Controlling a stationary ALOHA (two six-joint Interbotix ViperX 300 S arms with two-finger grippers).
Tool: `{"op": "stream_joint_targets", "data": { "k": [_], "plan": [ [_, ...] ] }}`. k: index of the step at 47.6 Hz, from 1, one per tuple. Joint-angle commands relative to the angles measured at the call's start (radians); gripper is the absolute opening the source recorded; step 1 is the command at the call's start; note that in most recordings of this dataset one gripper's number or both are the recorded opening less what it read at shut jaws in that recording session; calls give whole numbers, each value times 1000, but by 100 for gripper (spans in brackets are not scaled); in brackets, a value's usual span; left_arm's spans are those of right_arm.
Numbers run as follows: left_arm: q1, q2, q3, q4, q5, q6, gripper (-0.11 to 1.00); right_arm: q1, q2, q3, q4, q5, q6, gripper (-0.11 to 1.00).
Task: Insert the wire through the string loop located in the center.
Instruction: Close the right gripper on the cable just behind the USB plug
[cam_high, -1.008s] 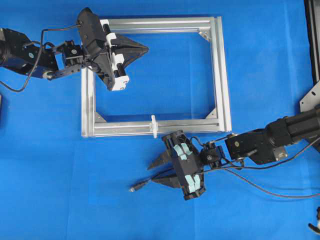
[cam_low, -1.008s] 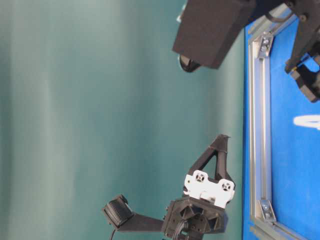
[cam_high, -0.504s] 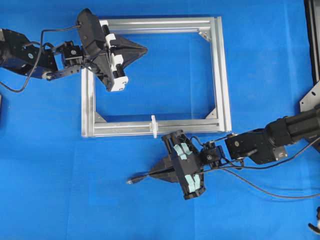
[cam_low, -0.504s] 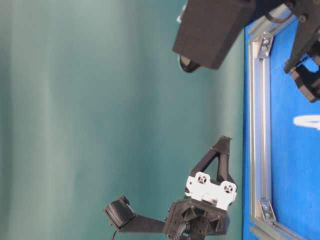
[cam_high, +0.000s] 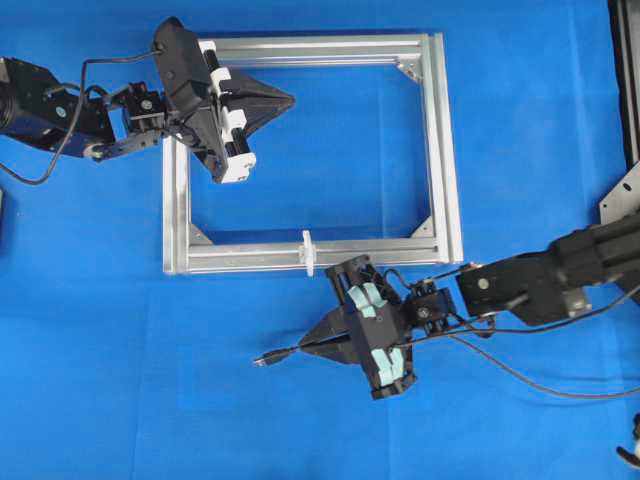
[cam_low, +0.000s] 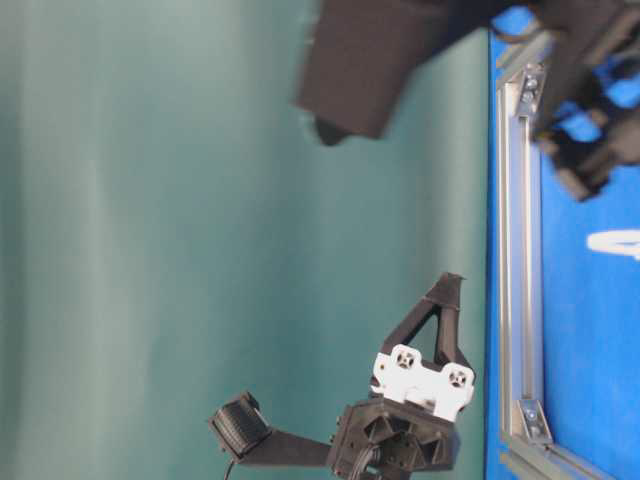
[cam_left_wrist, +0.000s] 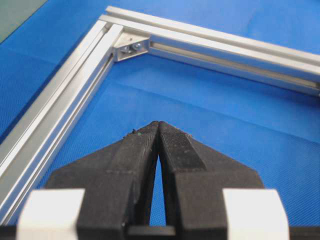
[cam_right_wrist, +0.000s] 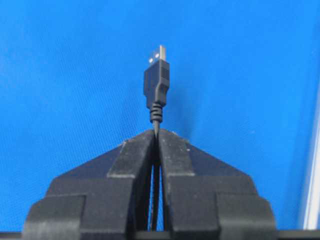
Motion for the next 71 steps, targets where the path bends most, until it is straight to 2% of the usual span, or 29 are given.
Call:
{"op": "stream_joint_targets", "data": {
  "k": [1,13,71],
  "plan": [
    [0,-28,-9,3,-5,-2,0,6,-89,-9,-2,55,-2,-2],
    [-2,-28,-8,3,-5,-2,0,6,-163,-11,-2,124,-3,-2],
    [-14,-28,-6,3,-5,-6,0,12,-163,-11,-2,126,-2,-2]
  ]
}}
